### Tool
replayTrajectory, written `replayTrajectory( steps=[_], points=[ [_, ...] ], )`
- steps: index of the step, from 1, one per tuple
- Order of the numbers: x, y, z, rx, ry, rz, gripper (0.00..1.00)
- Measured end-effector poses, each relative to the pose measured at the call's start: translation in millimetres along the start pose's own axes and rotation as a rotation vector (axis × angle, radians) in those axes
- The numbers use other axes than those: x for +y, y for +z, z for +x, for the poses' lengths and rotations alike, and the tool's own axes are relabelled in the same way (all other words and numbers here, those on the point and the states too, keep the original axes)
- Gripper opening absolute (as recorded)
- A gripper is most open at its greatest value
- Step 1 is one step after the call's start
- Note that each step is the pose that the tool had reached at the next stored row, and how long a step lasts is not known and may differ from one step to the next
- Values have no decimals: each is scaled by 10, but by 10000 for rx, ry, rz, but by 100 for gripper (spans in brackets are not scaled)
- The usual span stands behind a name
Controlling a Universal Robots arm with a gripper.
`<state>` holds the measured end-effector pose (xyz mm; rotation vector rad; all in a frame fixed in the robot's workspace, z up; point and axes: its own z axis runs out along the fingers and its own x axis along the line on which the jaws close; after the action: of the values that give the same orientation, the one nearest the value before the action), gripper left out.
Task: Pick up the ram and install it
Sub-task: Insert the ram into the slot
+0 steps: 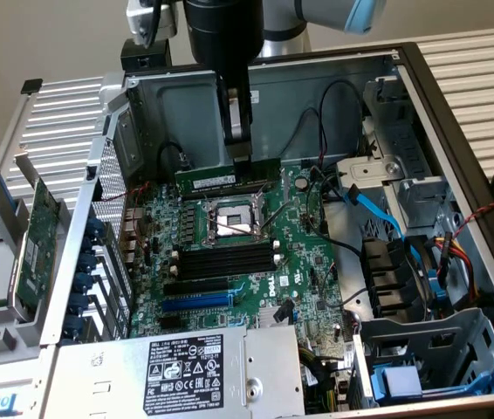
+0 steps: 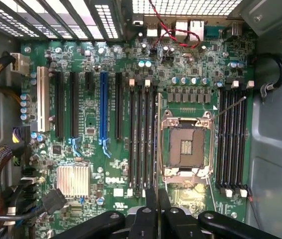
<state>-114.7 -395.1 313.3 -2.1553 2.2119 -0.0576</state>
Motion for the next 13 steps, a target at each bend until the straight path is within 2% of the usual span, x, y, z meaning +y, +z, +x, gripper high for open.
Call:
replayTrajectory(
  steps=[5,13],
  points=[
    [3,51,14,-119,8,-4,13],
    [4,104,87,-149,10,-4,13]
  ],
)
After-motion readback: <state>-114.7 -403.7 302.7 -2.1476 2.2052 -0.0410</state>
